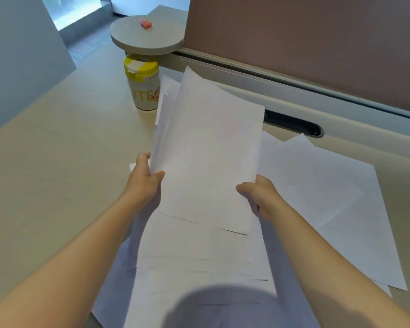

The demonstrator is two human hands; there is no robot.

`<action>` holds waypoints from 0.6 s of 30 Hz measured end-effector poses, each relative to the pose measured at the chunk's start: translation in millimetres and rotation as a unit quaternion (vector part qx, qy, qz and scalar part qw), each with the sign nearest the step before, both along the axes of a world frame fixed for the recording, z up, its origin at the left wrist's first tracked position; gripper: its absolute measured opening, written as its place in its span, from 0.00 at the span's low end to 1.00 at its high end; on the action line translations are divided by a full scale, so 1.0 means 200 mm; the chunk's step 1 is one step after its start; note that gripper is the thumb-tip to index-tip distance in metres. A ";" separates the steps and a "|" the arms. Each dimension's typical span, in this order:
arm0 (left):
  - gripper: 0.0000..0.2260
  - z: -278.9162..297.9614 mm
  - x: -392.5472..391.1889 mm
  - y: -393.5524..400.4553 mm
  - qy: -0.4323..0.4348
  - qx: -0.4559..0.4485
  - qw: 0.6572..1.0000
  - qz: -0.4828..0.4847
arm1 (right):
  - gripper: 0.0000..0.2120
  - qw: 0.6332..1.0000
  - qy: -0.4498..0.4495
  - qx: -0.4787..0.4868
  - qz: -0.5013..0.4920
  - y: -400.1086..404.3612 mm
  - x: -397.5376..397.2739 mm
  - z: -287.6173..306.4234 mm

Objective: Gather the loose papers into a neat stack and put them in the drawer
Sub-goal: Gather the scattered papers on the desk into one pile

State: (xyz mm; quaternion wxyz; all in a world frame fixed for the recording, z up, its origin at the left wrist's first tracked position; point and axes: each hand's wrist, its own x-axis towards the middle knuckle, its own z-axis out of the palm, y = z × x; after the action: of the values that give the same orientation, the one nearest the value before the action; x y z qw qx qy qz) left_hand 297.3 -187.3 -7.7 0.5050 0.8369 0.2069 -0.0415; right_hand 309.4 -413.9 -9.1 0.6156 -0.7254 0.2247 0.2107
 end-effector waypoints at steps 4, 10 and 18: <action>0.15 -0.01 0.01 -0.14 0.055 -0.034 0.996 -0.067 | 0.07 0.997 -0.004 -0.056 -0.059 -0.17 -0.09 0.04; 0.13 -0.08 -0.05 -0.29 0.146 0.009 0.986 -0.079 | 0.01 0.957 0.046 -0.276 -0.080 -0.46 -0.23 0.00; 0.15 -0.05 -0.12 -0.35 0.174 -0.064 0.980 -0.074 | 0.10 0.980 0.052 -0.163 -0.103 -0.53 -0.31 -0.11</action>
State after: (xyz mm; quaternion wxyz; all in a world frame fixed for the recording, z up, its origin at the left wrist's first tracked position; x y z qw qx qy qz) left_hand 274.0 -257.7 -18.0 0.5093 0.7960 0.2256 -0.2367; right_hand 246.8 -520.4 -31.6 0.4948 -0.7770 0.3616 0.1442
